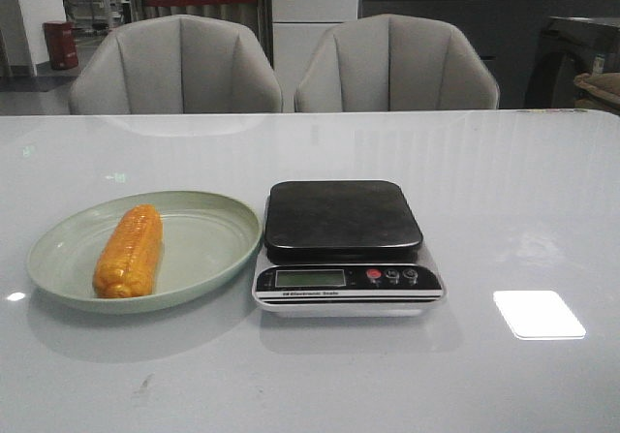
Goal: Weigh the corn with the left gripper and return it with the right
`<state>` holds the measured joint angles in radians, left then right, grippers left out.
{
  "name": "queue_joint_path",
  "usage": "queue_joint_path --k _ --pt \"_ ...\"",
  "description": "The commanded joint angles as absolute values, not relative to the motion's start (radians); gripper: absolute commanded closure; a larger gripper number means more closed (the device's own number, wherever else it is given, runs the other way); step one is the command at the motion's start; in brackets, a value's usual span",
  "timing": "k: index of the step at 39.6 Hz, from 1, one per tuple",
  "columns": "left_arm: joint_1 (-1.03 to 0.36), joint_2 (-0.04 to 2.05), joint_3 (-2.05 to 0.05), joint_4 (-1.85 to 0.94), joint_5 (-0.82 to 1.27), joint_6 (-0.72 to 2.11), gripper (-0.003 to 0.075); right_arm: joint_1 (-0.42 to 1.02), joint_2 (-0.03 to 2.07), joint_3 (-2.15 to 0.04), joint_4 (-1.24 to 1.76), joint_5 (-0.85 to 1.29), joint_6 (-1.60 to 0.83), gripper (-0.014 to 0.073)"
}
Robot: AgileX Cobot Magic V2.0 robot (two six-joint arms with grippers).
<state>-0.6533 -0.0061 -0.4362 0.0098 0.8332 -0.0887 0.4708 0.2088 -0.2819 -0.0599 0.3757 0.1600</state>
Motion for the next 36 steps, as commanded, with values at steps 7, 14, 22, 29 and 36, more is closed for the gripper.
queue_joint_path --k 7,14,22,29,36 --pt "-0.659 -0.026 -0.460 0.009 0.755 -0.090 0.0607 0.462 0.162 -0.269 -0.076 0.315 0.153 0.0004" --pt "-0.659 -0.026 -0.460 0.009 0.755 -0.090 0.0607 0.462 0.162 -0.269 -0.077 0.348 0.153 0.0043" --pt "-0.659 -0.026 -0.460 0.009 0.755 -0.090 0.0607 0.462 0.162 -0.269 -0.077 0.356 0.153 0.0428" --pt "-0.659 -0.026 -0.460 0.009 0.755 -0.090 0.0607 0.462 0.162 -0.269 -0.077 0.356 0.153 0.0435" --pt "-0.659 -0.026 -0.460 0.009 0.755 -0.090 0.0607 0.462 0.162 -0.269 -0.074 0.356 0.154 0.0435"
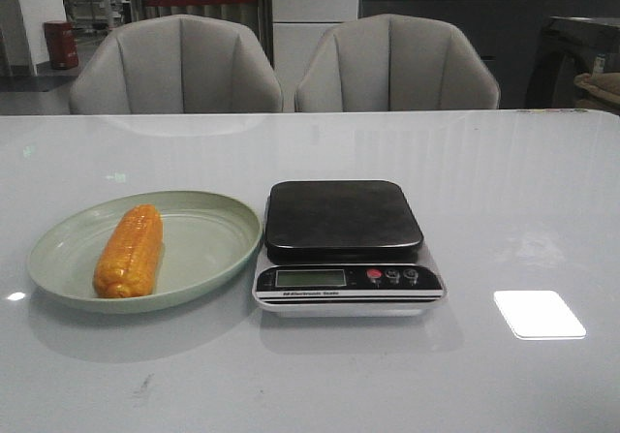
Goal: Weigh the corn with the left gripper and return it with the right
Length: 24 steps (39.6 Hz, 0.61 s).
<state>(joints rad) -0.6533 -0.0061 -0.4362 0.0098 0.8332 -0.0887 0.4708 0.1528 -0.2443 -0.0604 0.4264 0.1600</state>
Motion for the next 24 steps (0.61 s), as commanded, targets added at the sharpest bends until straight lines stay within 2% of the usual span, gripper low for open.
queue_joint_path --k 1,24 --pt "-0.659 -0.026 -0.460 0.009 0.755 -0.090 0.0607 0.462 0.162 -0.269 -0.074 0.356 0.154 0.0435" --pt "-0.659 -0.026 -0.446 0.009 0.725 -0.090 0.0607 0.462 0.162 -0.269 -0.074 0.356 0.154 0.0435"
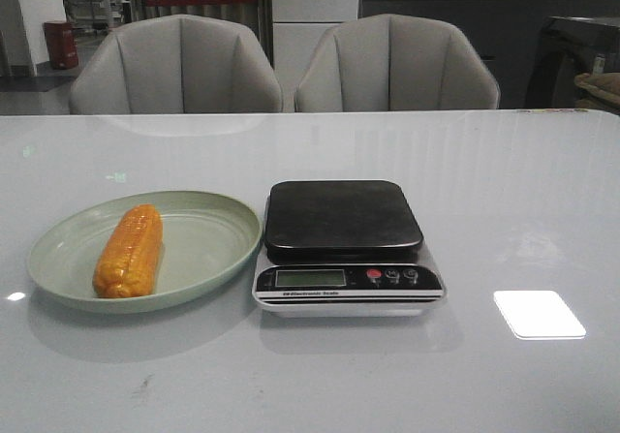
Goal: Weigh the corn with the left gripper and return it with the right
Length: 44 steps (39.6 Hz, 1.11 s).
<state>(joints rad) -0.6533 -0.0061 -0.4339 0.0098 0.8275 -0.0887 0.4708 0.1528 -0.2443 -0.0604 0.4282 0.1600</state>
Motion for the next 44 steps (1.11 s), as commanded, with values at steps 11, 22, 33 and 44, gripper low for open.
queue_joint_path --k 11,22,33,44 --pt "-0.584 -0.026 -0.330 0.116 0.467 -0.090 0.0607 0.462 0.162 -0.269 -0.074 0.356 0.154 0.0435" --pt "-0.361 -0.026 -0.147 0.104 0.245 -0.090 0.0607 0.462 0.162 -0.269 -0.074 0.356 0.154 0.0435" --pt "-0.219 -0.026 0.001 0.082 0.025 -0.090 0.0607 0.462 0.162 -0.269 -0.074 0.356 0.154 0.0435" --pt "-0.219 -0.027 0.038 0.066 -0.029 -0.090 0.0607 0.462 0.162 -0.269 -0.074 0.356 0.154 0.0435"
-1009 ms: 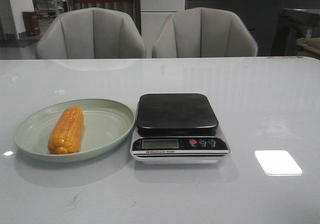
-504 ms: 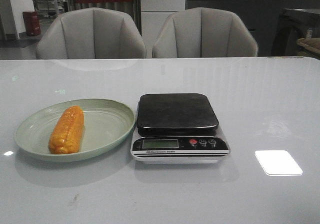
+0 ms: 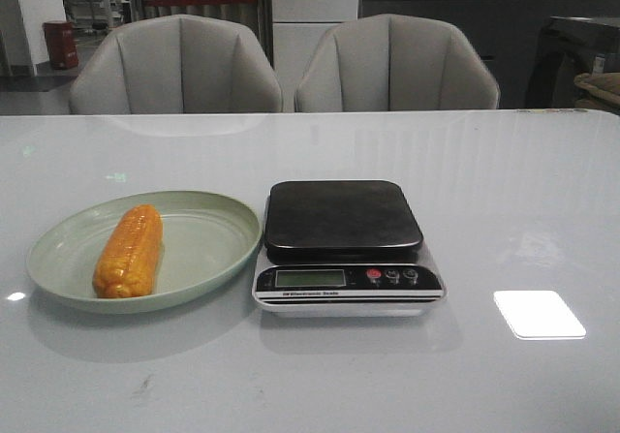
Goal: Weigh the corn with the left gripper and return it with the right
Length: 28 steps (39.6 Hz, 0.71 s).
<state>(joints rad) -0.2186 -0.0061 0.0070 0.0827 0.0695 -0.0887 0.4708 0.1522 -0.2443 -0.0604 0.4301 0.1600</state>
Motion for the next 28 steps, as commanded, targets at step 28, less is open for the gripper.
queue_joint_path --k 28 --pt "-0.134 -0.027 0.038 0.060 -0.029 -0.090 0.0607 0.462 0.162 -0.269 -0.074 0.356 0.154 0.0435"
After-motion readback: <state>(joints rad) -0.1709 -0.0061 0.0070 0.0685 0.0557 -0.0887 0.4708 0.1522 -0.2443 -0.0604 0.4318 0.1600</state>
